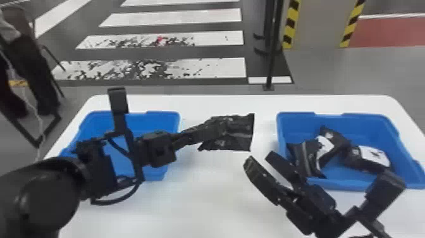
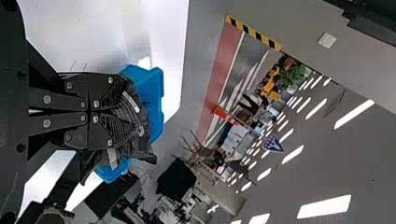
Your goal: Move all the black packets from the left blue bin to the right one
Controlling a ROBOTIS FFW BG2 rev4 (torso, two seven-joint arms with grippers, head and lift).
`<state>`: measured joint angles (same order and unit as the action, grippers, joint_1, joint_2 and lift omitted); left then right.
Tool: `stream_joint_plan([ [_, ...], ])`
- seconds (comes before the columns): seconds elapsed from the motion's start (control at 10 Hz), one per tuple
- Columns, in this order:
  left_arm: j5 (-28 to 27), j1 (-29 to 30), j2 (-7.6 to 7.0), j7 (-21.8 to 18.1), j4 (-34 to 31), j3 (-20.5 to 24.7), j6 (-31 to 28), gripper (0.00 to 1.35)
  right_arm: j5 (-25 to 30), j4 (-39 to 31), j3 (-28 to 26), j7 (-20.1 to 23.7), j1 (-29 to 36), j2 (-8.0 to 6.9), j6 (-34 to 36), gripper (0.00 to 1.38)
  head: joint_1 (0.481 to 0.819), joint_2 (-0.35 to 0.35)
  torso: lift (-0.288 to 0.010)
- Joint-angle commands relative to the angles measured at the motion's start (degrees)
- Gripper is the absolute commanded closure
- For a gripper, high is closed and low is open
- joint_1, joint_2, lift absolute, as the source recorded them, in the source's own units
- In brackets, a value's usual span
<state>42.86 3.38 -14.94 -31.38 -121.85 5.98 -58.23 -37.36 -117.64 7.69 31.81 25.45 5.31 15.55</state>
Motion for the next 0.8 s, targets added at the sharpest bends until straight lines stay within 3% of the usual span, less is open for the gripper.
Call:
stream_joint_plan([
  [0.0,0.33,-0.43,0.17,0.0,0.0,-1.64,-0.26,1.21,-0.35,-0.14,0.08,0.09,-0.43,0.05,0.06,0.19,0.695,0.087,-0.185],
  [0.2,0.68,-0.85,0.26,0.09,0.56,-3.01,-0.69,1.21,-0.35,-0.42,0.42,0.09,-0.99,0.05,0.06,0.22,0.695,0.062,-0.185],
  [0.3,0.91,-1.13,0.26,0.09,0.7,-3.92,-0.83,1.21,-0.69,0.43,0.65,0.09,-1.83,0.05,0.06,0.41,0.695,0.056,-0.185],
  [0.4,1.13,-1.41,0.26,0.09,0.84,-4.72,-0.97,1.21,-1.95,1.41,0.65,0.09,-2.11,-0.12,-0.5,0.75,0.695,0.049,-0.185],
  [0.7,1.82,-0.85,0.26,0.09,0.84,-4.72,-0.83,1.21,-2.86,3.24,0.65,0.09,-2.11,-0.12,-4.72,1.28,0.695,0.029,-0.185],
])
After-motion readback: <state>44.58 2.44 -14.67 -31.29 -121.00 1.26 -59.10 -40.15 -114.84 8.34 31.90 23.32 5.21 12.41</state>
